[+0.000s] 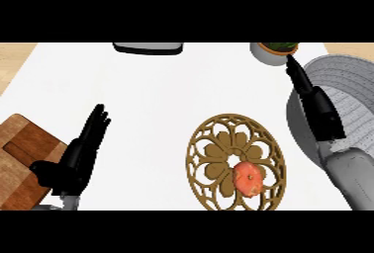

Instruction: Pick the squash from the placemat and place it in the basket

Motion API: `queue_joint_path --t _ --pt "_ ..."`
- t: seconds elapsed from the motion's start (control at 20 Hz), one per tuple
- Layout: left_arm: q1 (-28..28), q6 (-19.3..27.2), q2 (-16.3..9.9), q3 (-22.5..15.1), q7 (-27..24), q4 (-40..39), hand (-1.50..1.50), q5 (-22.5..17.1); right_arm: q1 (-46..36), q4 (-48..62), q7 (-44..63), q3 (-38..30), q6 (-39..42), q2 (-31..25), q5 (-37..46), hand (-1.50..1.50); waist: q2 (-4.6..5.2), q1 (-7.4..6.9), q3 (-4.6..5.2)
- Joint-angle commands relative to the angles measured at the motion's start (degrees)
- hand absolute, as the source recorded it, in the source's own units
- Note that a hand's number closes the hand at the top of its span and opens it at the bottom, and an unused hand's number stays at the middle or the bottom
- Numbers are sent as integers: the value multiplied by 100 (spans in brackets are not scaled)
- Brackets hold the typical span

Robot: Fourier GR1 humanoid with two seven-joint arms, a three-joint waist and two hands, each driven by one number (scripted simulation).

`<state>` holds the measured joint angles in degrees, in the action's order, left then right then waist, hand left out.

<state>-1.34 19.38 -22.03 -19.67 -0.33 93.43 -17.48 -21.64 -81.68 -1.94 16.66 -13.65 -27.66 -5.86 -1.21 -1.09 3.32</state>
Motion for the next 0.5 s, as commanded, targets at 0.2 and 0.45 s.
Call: queue_joint_path --t 0.2,0.45 --pt "-83 349 74 711 -476 58 0 -7 1406 -1611 -599 -262 593 43 -1053 150 56 337 -337" --pt "-251 291 192 642 -238 -56 0 -106 2188 -2459 -1076 2067 108 521 1053 -150 64 296 -324"
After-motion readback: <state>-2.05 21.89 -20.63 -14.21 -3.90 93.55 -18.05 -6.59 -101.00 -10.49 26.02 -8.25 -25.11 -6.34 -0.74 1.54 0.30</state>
